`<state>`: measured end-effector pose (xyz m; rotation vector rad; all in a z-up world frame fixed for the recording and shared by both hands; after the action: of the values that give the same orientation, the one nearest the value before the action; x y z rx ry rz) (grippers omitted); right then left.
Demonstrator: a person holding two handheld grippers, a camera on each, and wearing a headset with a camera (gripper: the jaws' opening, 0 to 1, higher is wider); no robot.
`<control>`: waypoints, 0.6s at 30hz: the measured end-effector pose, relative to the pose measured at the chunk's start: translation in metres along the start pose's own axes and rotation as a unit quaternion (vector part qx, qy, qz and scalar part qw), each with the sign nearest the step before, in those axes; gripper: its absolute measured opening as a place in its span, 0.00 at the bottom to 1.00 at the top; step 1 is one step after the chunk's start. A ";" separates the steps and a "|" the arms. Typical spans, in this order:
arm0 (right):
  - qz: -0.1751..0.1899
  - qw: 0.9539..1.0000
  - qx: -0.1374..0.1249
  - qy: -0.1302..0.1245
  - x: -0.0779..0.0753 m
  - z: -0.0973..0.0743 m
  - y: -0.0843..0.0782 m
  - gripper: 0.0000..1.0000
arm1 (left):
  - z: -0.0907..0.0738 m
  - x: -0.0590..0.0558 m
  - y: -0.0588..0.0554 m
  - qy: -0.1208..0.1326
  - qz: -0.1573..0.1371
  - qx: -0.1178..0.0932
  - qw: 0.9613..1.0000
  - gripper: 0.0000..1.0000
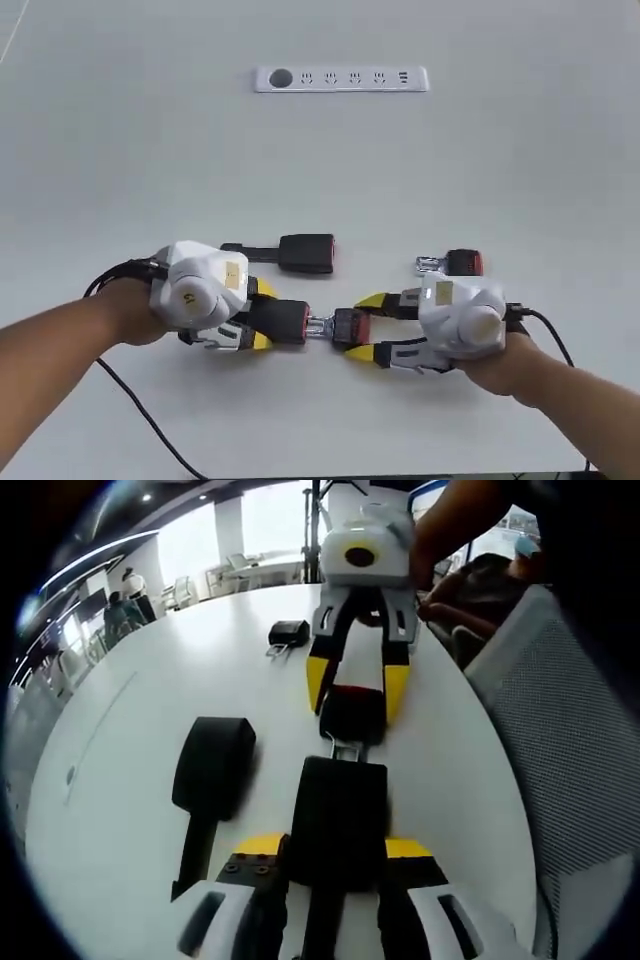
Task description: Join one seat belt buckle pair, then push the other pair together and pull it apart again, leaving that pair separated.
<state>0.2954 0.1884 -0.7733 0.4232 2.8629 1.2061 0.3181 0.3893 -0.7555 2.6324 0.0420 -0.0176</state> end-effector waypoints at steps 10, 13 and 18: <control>-0.003 1.000 0.009 0.003 -0.001 0.001 0.005 0.34 | 0.000 0.001 0.002 -0.004 0.011 0.007 1.000 0.35; -0.002 1.000 0.009 0.004 -0.001 0.004 0.007 0.34 | 0.001 0.001 0.002 -0.003 0.009 0.007 1.000 0.35; 0.001 1.000 0.009 0.005 -0.002 0.010 0.013 0.34 | 0.001 0.001 0.002 -0.003 0.011 0.008 1.000 0.35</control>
<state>0.3018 0.2038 -0.7717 0.4219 2.8834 1.1875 0.3192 0.3870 -0.7553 2.6491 0.0099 -0.0192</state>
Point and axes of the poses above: the centre of the closed fingertips' face, and the gripper's own axes: z roughly forward along the fingers, x roughly to its left, y roughly out of its top, the point moved 9 cm from there along -z, roughly backward along the fingers, and after that the axes turned 8 degrees about x, right-handed, at the moved point
